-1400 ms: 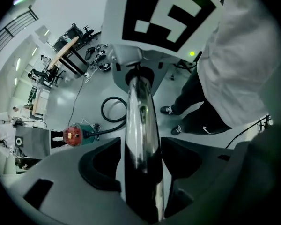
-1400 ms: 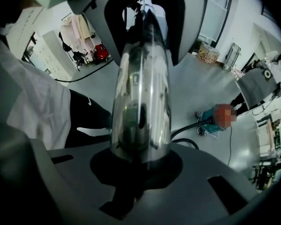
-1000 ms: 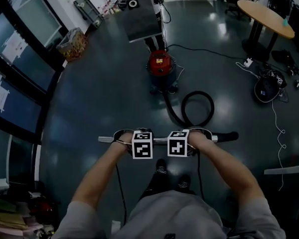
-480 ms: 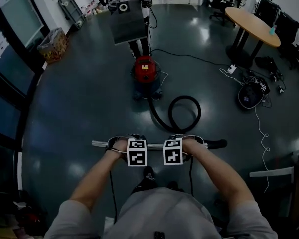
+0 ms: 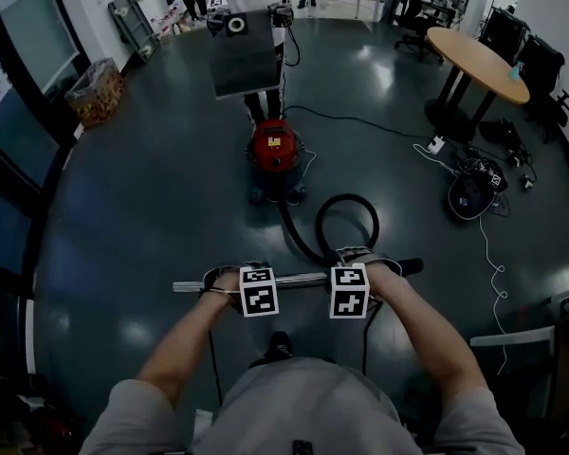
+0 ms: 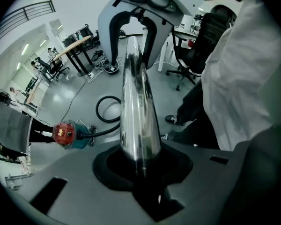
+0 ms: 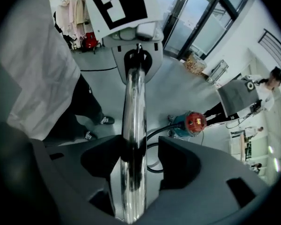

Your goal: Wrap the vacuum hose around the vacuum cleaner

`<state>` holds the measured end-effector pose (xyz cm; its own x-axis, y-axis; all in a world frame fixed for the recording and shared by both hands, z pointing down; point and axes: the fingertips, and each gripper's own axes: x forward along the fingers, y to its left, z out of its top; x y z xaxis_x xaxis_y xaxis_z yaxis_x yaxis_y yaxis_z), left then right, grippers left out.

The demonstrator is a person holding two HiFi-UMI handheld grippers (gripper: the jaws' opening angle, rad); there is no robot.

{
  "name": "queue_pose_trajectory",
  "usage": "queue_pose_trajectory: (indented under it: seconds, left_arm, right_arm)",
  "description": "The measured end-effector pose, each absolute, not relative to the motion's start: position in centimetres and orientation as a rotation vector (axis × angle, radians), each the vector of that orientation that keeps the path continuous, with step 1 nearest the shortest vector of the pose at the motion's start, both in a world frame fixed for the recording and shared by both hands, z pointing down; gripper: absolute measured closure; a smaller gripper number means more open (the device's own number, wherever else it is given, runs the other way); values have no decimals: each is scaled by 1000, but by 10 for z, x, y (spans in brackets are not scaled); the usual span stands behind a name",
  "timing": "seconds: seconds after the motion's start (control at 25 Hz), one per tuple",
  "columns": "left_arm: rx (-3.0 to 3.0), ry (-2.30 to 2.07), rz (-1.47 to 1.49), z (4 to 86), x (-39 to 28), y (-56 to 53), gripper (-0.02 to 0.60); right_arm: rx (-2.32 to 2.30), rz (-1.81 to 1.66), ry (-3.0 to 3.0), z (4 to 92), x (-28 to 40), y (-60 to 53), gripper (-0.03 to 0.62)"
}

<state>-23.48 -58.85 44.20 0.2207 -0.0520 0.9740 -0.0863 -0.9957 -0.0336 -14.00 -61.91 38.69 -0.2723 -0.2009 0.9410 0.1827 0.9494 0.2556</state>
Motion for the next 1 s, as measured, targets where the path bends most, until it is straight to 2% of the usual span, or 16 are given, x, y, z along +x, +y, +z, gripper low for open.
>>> queue_pose_trajectory:
  seconds: [0.24,0.44,0.64,1.0]
  left_arm:
    - [2422,-175,1853,453,-246,-608,466]
    - [2437,-146,1846,473,-235,-618,466]
    - [2425,-127,1799,484,-222,-622,466]
    - [2336,-300,1717,483,-155,-647,466]
  right_arm:
    - [444,-346,-1944,328,-115,-664,367]
    - [798,-105,-2097,287,-76,-691,367]
    - [952,194,-2193,298,-55,-683,368]
    - [950,467,-2315,333,-2,-688,368]
